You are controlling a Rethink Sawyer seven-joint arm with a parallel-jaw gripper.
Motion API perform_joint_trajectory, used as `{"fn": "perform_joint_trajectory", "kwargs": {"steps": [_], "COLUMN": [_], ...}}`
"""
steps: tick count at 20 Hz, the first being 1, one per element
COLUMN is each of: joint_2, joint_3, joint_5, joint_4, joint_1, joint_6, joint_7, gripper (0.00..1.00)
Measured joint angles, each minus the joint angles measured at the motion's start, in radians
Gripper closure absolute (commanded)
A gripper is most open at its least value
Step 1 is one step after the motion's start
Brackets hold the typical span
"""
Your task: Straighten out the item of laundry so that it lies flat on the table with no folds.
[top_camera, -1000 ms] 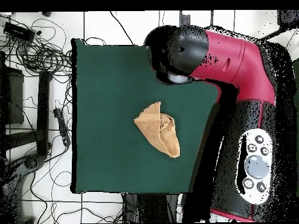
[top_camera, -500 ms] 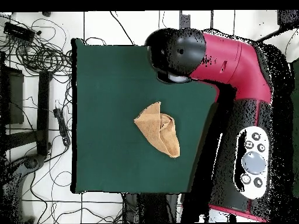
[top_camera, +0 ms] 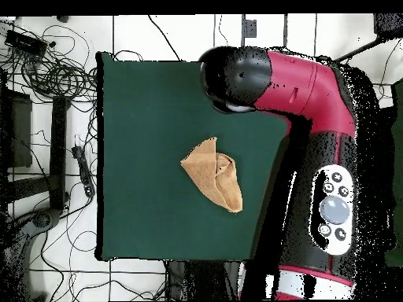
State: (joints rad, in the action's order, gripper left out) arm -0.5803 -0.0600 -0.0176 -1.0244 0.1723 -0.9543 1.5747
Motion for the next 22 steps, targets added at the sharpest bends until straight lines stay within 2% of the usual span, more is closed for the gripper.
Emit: {"fn": "perform_joint_trajectory", "kwargs": {"steps": [11, 16, 22], "joint_2": [-0.024, -0.02, -0.019], "joint_3": [0.0, 0.0, 0.0], "joint_5": [0.0, 0.001, 0.0], "joint_4": [-0.004, 0.046, 0.055], "joint_1": [0.009, 0.016, 0.021], "joint_6": [-0.012, -0.088, -0.098], "joint_7": [0.0, 0.0, 0.0], "gripper": [0.0, 0.0, 0.0]}}
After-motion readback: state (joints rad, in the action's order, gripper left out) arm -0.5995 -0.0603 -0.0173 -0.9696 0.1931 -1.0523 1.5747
